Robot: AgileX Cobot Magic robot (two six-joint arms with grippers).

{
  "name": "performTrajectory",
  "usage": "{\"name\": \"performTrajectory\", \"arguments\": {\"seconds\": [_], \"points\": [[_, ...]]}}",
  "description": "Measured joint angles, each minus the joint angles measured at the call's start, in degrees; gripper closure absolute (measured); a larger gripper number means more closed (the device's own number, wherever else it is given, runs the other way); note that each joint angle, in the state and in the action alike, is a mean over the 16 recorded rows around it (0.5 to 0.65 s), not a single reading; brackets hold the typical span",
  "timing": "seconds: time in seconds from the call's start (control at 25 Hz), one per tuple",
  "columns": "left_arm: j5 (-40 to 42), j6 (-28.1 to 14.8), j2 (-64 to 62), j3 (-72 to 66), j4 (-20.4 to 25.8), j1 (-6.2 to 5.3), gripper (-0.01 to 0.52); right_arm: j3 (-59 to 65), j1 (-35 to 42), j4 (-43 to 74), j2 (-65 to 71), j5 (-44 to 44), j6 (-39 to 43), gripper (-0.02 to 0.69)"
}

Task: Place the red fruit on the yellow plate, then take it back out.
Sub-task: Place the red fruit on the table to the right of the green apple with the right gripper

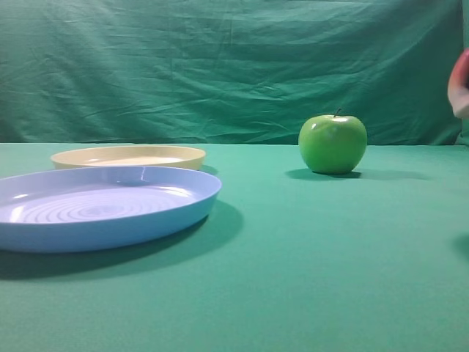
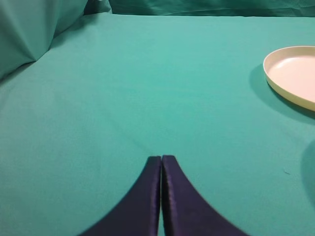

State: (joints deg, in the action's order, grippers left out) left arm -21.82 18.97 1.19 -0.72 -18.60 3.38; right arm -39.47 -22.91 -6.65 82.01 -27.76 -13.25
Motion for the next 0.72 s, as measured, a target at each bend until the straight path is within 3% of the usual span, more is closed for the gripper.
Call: {"name": "performTrajectory", "arguments": {"seconds": [0.16,0.52,0.72], "points": [[0.0,0.0,0.0,0.0,0.0,0.0,0.514,0.1,0.0,0.5,3.4,2.0,0.0,0.386],[0.0,0.0,0.0,0.0,0.0,0.0,0.514,-3.3,0.0,2.1,5.1,-1.2,0.2,0.143],[0.0,0.0,0.0,0.0,0.0,0.0,0.514,-8.3,0.0,3.8,2.3,-7.9,0.9,0.123]]}}
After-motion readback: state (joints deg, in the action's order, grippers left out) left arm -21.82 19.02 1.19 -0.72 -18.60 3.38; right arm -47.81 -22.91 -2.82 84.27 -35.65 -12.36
